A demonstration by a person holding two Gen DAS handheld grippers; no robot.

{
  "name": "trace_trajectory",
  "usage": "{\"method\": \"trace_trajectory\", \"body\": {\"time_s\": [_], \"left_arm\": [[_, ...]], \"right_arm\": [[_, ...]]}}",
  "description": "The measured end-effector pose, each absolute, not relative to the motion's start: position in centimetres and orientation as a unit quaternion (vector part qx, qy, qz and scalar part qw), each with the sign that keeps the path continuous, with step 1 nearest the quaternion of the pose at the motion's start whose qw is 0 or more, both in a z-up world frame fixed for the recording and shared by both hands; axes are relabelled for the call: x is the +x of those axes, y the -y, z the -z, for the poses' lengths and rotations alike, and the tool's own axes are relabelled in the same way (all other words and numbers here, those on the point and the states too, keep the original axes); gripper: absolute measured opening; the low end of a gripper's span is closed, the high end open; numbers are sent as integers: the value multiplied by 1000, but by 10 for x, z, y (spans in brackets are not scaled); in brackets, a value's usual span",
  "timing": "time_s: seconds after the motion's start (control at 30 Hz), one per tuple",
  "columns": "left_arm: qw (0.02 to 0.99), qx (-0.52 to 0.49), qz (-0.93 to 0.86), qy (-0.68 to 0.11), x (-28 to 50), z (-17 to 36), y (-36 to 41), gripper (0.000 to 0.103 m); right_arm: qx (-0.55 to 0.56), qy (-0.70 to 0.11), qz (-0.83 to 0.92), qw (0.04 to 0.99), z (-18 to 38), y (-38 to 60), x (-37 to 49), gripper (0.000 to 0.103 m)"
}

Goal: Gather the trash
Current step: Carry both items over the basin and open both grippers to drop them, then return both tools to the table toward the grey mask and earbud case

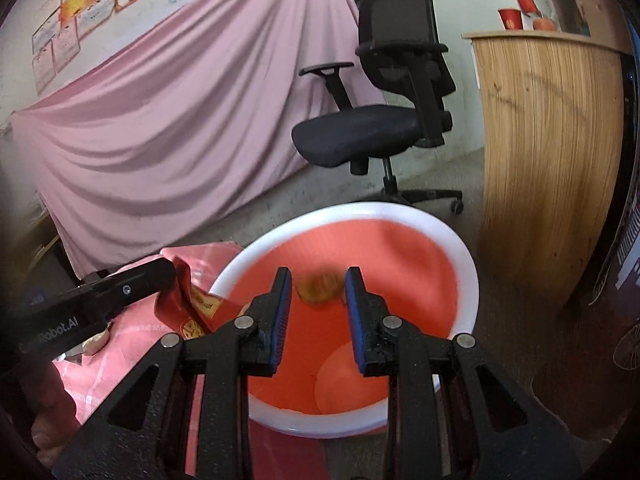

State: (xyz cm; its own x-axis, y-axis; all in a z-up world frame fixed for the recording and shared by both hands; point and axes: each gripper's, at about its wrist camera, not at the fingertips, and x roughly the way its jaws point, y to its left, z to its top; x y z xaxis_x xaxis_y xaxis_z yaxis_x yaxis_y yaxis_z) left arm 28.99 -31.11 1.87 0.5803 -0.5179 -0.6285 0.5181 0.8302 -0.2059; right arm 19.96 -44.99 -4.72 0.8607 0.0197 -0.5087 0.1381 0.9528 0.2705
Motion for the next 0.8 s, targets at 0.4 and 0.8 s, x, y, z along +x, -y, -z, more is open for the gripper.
{"method": "trace_trajectory", "body": {"time_s": [0.4,0.8], "left_arm": [[920,-32,242,-306,261,-26,255,77],[975,-80,124,-165,183,-46,155,101]], "right_arm": [[140,-228,31,963,33,443,192,68],[94,-73,-31,992,-7,390,135,103]]}}
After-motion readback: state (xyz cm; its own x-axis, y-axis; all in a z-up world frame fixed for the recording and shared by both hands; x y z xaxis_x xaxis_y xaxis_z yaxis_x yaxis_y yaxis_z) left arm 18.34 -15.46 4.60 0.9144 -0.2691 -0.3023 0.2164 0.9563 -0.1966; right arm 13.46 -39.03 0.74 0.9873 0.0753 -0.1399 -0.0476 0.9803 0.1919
